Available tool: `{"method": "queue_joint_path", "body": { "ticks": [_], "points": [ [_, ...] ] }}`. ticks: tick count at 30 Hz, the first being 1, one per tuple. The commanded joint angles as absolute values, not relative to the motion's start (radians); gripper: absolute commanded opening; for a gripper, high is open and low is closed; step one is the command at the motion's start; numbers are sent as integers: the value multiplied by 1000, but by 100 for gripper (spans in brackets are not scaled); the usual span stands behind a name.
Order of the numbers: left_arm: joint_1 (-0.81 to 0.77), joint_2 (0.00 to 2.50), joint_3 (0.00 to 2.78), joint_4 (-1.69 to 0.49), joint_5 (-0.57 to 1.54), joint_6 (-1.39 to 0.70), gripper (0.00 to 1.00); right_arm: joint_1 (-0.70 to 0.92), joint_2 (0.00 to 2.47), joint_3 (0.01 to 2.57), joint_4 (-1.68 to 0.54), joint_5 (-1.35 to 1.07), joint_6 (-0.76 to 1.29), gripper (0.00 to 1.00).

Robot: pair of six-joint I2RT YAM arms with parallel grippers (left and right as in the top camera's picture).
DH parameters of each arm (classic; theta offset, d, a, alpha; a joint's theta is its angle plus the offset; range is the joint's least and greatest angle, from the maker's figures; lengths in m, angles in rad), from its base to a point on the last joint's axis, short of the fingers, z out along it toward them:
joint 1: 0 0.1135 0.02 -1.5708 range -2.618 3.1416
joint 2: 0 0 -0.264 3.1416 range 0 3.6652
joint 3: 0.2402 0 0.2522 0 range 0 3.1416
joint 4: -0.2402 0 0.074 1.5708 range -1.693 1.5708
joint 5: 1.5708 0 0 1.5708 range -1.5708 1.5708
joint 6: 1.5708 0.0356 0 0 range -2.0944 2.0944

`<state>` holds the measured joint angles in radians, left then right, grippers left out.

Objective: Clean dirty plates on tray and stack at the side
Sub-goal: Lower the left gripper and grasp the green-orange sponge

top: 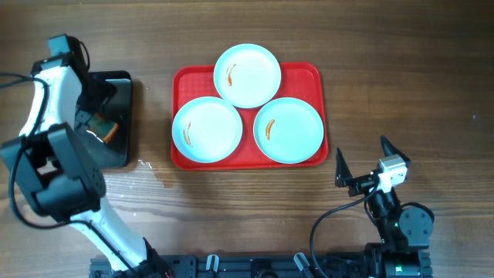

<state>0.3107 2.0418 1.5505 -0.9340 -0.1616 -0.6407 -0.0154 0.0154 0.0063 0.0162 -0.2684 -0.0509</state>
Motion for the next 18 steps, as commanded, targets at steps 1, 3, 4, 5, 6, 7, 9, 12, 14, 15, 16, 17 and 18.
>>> {"method": "queue_joint_path", "body": {
  "ticks": [1,3,4,5,6,7,9,12,14,15,16,17,18],
  "points": [
    [313,2103,1556,-936,-131,-621,92,-10,9,5,21,-262,-60,100],
    [313,2117,1556,-947,-131,-621,91,-10,9,5,21,-262,-60,100],
    [313,2122,1556,-953,-131,-621,90,-10,9,5,21,-262,-60,100],
    [313,2127,1556,-958,-132,-620,90,-10,9,5,21,-262,-60,100],
    [315,2130,1556,-962,-132,-620,87,-10,9,5,21,-262,-60,100],
    [317,2130,1556,-964,-132,-621,85,-10,9,5,21,-262,-60,100],
    [323,2130,1556,-965,-131,-621,84,-10,9,5,21,-262,-60,100],
    [336,2130,1556,-975,-131,-621,79,-10,9,5,21,-262,-60,100],
    [349,2130,1551,-980,-132,-620,79,-10,9,5,21,-262,-60,100],
    [356,2130,1546,-980,-131,-616,79,-10,9,5,21,-262,-60,100],
    [364,2130,1539,-979,-132,-613,79,-10,9,5,21,-262,-60,100],
    [371,2130,1531,-977,-131,-613,79,-10,9,5,21,-262,-60,100],
    [381,2130,1515,-966,-130,-613,79,-10,9,5,21,-262,-60,100]
  ]
}}
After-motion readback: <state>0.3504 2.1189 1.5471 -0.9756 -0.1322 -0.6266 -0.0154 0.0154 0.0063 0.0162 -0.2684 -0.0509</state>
